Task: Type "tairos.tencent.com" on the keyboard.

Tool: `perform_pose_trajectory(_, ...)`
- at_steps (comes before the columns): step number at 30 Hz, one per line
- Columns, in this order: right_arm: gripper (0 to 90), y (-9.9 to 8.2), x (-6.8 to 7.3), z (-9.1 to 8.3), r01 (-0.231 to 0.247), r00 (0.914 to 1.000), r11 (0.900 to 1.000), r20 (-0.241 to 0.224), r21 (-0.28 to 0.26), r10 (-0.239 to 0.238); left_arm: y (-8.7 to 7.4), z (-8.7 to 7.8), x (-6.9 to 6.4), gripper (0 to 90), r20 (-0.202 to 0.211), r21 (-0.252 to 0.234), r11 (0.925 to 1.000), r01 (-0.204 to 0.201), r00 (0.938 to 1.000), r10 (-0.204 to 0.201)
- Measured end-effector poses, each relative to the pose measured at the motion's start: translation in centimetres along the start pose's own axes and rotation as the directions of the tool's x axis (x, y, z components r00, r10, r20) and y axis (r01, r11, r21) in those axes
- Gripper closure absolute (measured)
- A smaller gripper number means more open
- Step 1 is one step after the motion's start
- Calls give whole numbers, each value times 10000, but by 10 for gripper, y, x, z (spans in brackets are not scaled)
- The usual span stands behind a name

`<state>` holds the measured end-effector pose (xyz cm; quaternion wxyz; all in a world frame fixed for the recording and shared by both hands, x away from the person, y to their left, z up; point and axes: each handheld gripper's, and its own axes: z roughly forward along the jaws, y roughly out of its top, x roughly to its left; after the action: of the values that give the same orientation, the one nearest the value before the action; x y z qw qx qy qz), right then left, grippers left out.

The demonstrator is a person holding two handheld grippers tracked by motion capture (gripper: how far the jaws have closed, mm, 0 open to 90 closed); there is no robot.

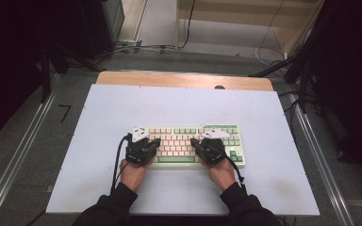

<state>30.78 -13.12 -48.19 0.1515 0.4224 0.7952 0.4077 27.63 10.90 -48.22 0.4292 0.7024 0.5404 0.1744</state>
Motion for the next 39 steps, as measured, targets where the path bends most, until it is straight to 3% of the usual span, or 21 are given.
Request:
perform_pose_trajectory(19,873,-8,14,-5,317,9984,9993,-470,207,-307,-1,-1,4,900,-128,-7,10000,26,9999,-26)
perform_pose_trajectory(39,872,-12,18,-2,414,9978,9985,-527,355,-395,-2,0,3,900,-102,7,10000,46,9999,-46)
